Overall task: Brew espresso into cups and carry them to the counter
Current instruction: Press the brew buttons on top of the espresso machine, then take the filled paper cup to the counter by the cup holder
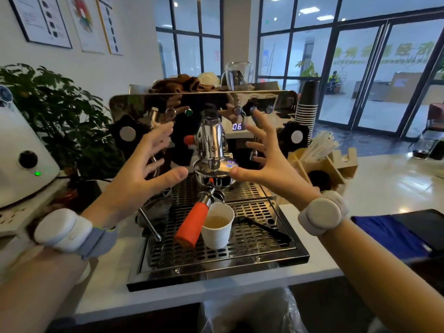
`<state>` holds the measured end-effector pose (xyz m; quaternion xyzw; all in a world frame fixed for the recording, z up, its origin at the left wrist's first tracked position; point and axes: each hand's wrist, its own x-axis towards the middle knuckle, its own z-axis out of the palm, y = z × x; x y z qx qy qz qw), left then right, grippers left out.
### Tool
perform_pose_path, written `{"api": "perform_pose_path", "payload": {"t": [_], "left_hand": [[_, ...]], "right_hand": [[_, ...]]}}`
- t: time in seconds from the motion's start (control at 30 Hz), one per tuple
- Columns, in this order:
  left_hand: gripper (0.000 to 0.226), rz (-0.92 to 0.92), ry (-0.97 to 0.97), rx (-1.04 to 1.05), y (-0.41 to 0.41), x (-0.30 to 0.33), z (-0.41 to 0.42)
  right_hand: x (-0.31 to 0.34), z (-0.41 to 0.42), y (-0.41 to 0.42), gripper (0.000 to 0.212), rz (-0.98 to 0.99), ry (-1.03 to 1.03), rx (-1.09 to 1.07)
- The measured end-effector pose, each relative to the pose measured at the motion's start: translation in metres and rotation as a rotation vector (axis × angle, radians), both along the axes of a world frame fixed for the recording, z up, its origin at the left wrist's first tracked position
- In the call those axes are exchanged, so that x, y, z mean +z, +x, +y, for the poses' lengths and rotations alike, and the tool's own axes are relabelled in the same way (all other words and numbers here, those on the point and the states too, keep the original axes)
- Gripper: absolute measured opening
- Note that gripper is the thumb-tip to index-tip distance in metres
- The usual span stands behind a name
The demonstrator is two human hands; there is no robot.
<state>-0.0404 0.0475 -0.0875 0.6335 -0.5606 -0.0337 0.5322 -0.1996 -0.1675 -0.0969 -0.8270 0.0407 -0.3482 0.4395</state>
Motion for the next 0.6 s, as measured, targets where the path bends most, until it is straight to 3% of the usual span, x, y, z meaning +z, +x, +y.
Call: {"api": "perform_pose_path", "payload": {"t": [0.33,0.5,0.6], "left_hand": [[0.063,0.232,0.152,0.103,0.022,-0.08,0.012],[0.071,0.311,0.247,0.039,0.024,-0.112,0.008],[0.081,0.301,0.333,0.011,0.027,-0.13,0.002]], "right_hand": [[-0.094,-0.008,-0.005,0.12,0.291,0.118,-0.007],[-0.123,-0.008,-0.003,0.127,0.458,0.229,0.018],[-0.137,-0.006,-0.002,0.113,0.543,0.207,0.029]]}}
